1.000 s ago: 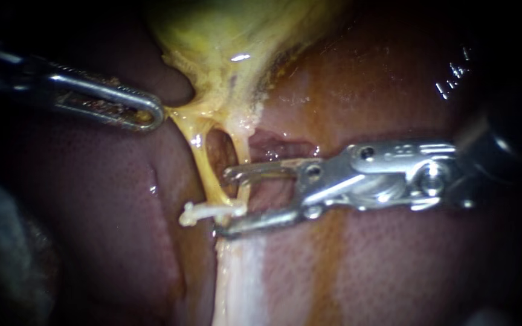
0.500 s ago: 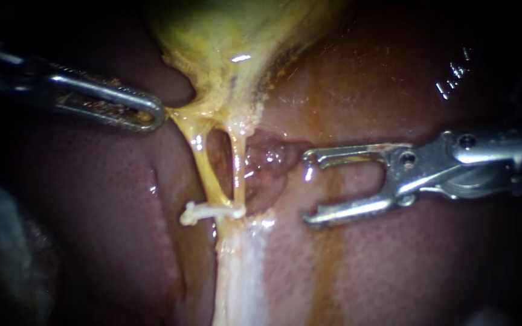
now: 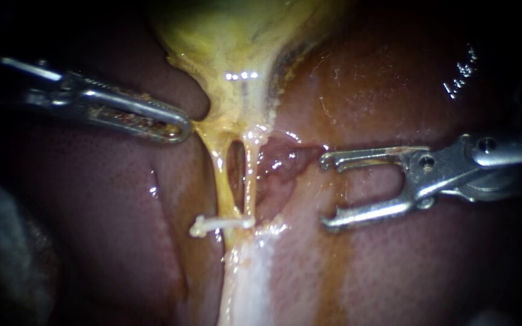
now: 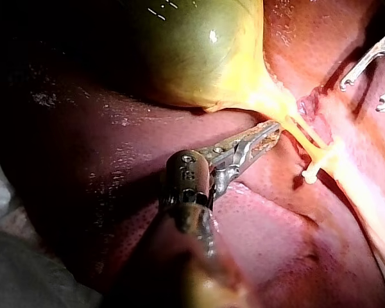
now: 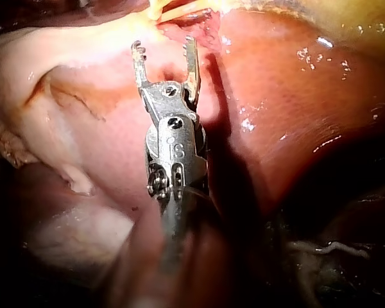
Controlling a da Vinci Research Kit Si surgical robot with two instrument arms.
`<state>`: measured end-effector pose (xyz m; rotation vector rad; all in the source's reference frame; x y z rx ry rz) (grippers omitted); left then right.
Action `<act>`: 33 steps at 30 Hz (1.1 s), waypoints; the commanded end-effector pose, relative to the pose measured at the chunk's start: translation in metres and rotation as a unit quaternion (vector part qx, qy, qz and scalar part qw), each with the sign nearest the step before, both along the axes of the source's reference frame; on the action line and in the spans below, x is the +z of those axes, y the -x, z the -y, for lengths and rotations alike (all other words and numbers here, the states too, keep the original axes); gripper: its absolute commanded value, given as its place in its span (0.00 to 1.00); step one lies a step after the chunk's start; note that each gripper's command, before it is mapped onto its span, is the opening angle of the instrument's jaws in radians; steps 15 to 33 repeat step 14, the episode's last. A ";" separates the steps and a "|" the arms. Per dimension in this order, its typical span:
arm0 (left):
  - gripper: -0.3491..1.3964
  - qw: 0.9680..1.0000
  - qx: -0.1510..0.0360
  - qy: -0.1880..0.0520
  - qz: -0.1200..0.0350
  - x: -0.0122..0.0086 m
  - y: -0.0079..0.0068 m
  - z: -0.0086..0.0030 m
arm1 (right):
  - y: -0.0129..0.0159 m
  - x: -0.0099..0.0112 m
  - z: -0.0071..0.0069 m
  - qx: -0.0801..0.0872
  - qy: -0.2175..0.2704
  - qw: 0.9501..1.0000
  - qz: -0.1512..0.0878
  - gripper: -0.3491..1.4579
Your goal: Going back first clip left tube
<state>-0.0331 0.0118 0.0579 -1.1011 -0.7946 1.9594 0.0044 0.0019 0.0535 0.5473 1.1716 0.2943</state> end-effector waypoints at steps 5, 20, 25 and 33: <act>0.00 1.000 0.003 0.003 0.001 0.0007 0.0002 0.0003 | 0.0001 -0.0001 0.0000 0.000 0.000 1.000 0.000 0.47; 0.00 1.000 0.004 0.003 0.002 0.0005 -0.0001 0.0002 | 0.0001 -0.0003 -0.0001 0.000 -0.001 1.000 0.000 0.47; 0.00 1.000 0.004 0.003 0.002 0.0005 -0.0001 0.0002 | 0.0001 -0.0003 -0.0001 0.000 -0.001 1.000 0.000 0.47; 0.00 1.000 0.004 0.003 0.002 0.0005 -0.0001 0.0002 | 0.0001 -0.0003 -0.0001 0.000 -0.001 1.000 0.000 0.47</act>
